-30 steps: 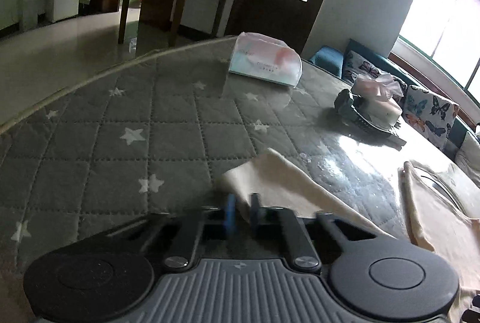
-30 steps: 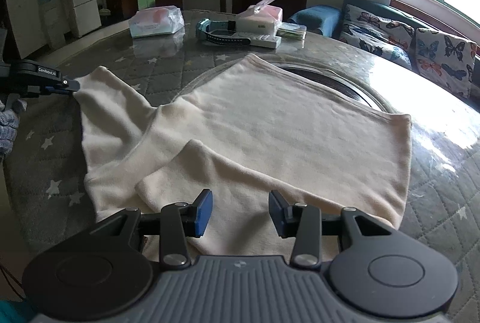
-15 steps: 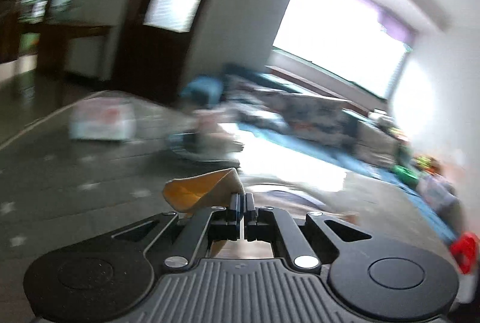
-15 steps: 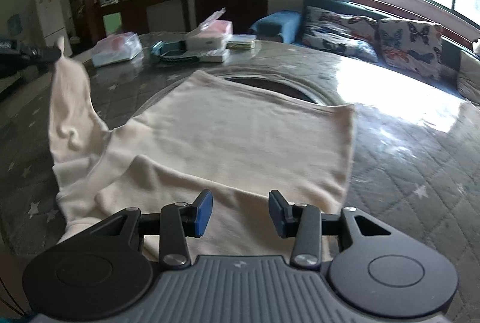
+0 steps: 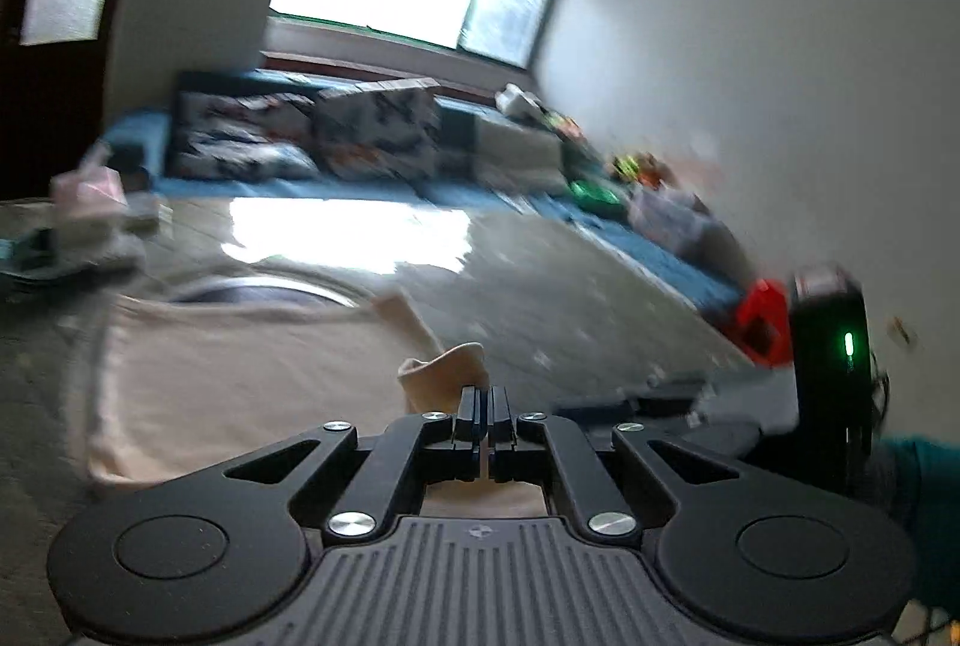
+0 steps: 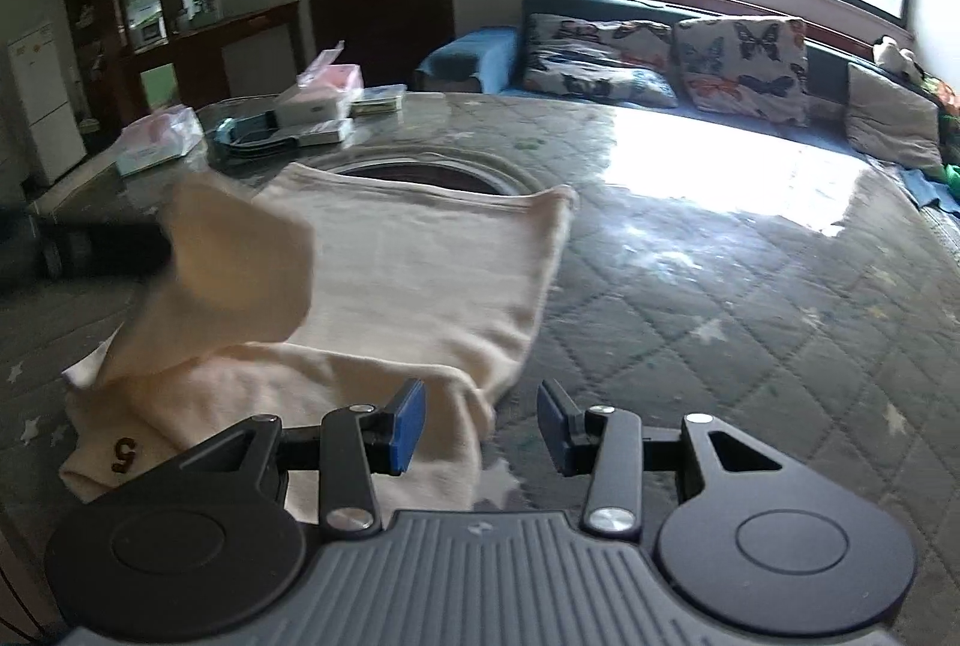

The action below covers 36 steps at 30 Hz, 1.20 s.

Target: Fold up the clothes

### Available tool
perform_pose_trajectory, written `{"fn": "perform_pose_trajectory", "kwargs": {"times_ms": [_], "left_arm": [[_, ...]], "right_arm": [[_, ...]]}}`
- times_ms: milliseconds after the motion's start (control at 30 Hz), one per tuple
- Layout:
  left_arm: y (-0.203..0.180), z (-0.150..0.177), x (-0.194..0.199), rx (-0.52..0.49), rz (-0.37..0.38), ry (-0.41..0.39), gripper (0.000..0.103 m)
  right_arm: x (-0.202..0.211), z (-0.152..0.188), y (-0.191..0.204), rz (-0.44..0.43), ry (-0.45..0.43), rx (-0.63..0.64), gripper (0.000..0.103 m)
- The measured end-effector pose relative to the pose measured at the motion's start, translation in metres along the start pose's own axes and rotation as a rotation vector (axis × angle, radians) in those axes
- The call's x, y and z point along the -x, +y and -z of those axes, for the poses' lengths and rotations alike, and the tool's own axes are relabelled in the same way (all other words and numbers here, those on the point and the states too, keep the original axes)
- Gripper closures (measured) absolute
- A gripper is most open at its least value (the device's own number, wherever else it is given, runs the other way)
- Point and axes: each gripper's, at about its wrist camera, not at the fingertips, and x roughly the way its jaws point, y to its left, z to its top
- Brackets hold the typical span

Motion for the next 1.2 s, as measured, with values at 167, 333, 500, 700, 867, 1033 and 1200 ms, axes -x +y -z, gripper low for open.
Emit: {"fn": "perform_pose_trajectory", "kwargs": {"times_ms": [167,333,500,700,867,1033,1200], "left_arm": [[-0.004,0.014,-0.014,-0.010,0.025,0.059,0.097],[0.010,0.016,-0.001,-0.013,-0.008,0.044,0.090],[0.041,0.016,0.024,-0.008,-0.124,0.017,0.090],[0.079,0.030,0.053,0.017,-0.281,-0.001,0.090],[0.103,0.043,0.071,0.068,-0.333,0.002,0.090],[0.112,0.054,0.078,0.080,-0.361,0.018,0.086],[0.110,0.060,0.082,0.053,-0.355,0.019,0.073]], "right_arm": [[0.005,-0.002,-0.004,0.015,-0.009,-0.006,0.062],[0.007,-0.003,0.001,-0.002,-0.011,-0.003,0.062],[0.010,-0.002,0.008,-0.035,-0.009,0.007,0.062],[0.012,0.007,0.020,-0.079,0.022,0.037,0.063],[0.011,0.013,0.027,-0.102,0.041,0.040,0.063],[-0.007,0.010,0.033,-0.124,0.060,0.031,0.067],[-0.025,0.010,0.043,-0.129,0.084,0.035,0.090]]}}
